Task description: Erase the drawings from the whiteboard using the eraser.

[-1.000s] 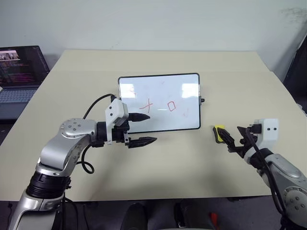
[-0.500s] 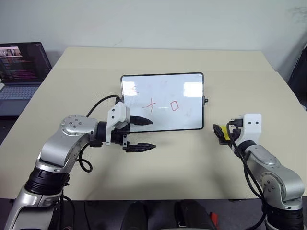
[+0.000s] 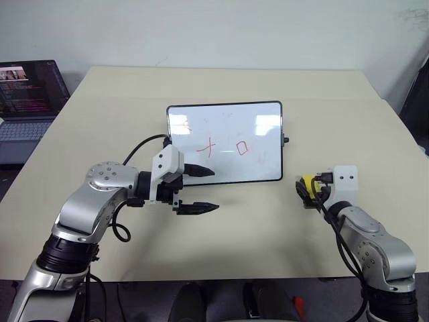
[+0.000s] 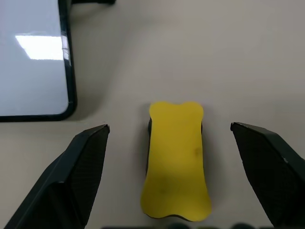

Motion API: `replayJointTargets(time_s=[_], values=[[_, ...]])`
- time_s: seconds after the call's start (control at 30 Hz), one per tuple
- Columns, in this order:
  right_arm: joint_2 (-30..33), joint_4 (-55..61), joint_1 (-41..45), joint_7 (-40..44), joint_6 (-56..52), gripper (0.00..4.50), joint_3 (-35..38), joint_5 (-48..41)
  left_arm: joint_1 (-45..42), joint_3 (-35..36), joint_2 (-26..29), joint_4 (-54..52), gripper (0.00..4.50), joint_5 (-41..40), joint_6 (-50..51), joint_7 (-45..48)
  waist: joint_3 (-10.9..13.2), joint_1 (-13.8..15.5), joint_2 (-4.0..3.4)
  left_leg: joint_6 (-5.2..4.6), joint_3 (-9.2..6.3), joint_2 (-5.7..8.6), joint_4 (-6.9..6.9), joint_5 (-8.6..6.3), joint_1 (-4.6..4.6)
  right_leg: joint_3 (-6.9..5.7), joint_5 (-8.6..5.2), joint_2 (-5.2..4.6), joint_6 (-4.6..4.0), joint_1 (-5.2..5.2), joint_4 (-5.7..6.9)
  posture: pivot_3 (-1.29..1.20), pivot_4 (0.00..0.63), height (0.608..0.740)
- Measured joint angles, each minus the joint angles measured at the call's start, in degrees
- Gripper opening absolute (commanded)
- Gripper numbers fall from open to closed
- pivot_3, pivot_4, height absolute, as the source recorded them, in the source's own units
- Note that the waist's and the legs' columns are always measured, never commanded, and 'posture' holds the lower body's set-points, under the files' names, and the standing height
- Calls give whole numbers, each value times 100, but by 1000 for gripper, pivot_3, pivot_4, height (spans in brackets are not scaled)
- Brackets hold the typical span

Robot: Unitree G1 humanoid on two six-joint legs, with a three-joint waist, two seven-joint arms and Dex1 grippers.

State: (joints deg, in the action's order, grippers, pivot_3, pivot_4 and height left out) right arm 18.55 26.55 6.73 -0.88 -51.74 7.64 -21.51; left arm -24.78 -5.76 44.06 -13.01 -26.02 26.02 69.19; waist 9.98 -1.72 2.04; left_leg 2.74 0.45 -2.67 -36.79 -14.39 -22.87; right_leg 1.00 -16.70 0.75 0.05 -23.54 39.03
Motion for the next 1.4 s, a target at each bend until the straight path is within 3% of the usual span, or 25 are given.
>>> replayJointTargets(time_s=[0.43, 0.53, 0.73, 0.8, 1.13, 1.4], values=[[-14, -543, 171, 308, 218, 4464, 45, 234, 168, -2, -48, -7, 4500, 39, -25, -109, 0, 0, 0, 0, 1, 0, -5, 0, 1, -1, 15, 1, -25, 1, 4, 0, 150, 740], [-32, -674, 235, 342, 261, 3848, 119, 242, 194, -1, -48, -23, 4500, 39, -25, -116, 0, 1, 0, 0, 2, 0, -7, 0, 0, -2, 15, 1, -26, 1, 5, 0, 150, 740], [-59, -866, 337, 437, 353, 1690, 176, 263, 245, 4, -46, -81, 4500, 39, -25, -159, -1, 0, 0, 0, 2, 0, -8, 0, 1, -1, 16, 1, -27, 1, 6, 0, 150, 740], [-62, -912, 355, 458, 399, 1210, 177, 286, 315, 7, -46, -111, 4500, 38, -24, -218, -1, 0, 0, 0, 1, 0, -8, 0, 1, 0, 16, 1, -27, 2, 6, 0, 150, 740], [-55, -805, 293, 651, 422, 1206, 177, 323, 818, 287, -44, -497, 4500, -96, 353, -700, -1, -2, -1, 0, -6, -4, -10, 0, 1, -1, 16, 0, -27, 3, 7, 0, 150, 740], [420, 491, -180, 1504, 250, 1197, 161, -174, 1401, 1075, 179, -931, 4500, -293, 891, -1333, -1, -7, -1, -1, -9, -6, -15, 0, 12, -2, 14, -4, -21, 10, 11, 0, 150, 740]])
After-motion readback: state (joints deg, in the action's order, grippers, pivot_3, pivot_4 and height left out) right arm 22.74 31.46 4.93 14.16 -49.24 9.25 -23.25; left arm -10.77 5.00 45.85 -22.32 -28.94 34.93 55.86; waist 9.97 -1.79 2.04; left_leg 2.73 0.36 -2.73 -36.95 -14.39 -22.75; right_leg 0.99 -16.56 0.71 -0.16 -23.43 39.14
